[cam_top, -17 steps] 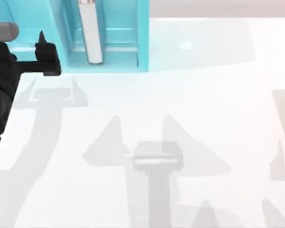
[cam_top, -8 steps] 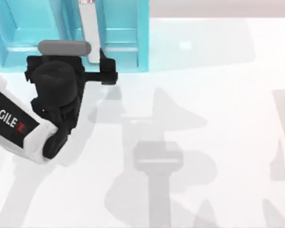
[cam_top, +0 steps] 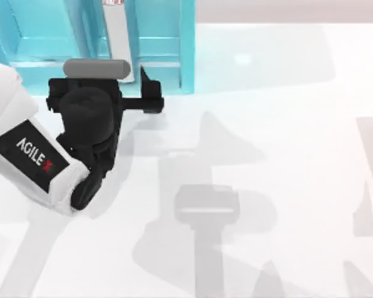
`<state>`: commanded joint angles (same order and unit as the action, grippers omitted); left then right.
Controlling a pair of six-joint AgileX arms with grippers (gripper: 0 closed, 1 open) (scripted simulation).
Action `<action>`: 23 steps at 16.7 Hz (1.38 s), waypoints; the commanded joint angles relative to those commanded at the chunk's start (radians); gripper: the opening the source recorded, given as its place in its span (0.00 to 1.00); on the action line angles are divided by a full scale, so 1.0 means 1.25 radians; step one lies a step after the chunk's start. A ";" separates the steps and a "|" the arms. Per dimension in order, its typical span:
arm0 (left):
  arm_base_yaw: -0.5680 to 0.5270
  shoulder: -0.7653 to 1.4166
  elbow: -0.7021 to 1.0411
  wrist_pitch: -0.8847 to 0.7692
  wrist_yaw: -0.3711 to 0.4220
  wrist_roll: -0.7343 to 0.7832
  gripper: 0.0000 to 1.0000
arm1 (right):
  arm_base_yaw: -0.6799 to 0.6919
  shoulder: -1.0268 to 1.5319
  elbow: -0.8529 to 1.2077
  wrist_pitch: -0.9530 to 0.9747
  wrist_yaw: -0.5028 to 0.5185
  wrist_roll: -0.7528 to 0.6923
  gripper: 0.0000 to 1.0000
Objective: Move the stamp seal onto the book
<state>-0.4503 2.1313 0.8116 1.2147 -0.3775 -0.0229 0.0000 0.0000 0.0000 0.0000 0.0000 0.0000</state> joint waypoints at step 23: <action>0.067 0.193 0.361 -0.167 0.069 0.006 0.62 | 0.000 0.000 0.000 0.000 0.000 0.000 1.00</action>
<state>-0.3670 2.3729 1.2635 1.0059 -0.2915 -0.0159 0.0000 0.0000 0.0000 0.0000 0.0000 0.0000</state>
